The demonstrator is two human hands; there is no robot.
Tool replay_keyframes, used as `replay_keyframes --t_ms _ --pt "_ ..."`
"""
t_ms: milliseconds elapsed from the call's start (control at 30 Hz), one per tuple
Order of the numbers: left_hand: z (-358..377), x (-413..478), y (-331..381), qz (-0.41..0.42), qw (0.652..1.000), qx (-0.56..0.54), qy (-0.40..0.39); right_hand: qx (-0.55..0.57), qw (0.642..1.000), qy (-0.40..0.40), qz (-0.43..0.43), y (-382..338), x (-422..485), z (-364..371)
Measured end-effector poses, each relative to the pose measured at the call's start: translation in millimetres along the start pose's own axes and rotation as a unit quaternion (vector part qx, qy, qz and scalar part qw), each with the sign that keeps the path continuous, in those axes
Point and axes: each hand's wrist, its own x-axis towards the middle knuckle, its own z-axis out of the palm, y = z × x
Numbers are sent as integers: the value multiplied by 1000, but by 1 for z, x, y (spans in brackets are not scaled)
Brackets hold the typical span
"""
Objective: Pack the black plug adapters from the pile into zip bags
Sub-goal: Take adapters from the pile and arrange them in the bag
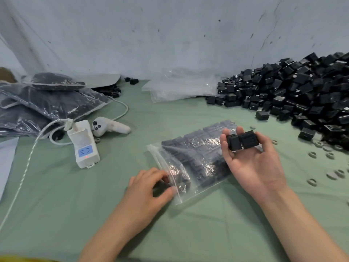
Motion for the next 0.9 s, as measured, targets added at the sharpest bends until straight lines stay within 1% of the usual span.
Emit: replay_keyframes --t_ms 133,333,533,700,733,767,833,867,900 --pt "4 7 4 1 1000 14 21 -5 1000 5 -6 0 1 2" --pt "10 19 10 -50 997 7 52 -26 1000 -2 -7 1 2 7" --pt "11 24 13 -85 995 31 37 -54 998 -14 8 1 9 5" --pt "1 19 10 -98 995 -23 3 -44 999 -16 15 4 16 7" --pt "-2 17 9 -101 994 -27 24 -44 999 -16 16 5 17 8" --pt "-4 17 6 -105 992 -35 67 -44 999 -17 18 7 18 9" --pt "-9 17 6 -110 974 -69 187 -45 998 -18 27 12 17 13" --pt "-12 17 9 -101 963 -88 232 -45 998 -20 36 16 16 16" --pt "-13 19 14 -85 956 -107 261 -44 998 -22 47 21 15 19"
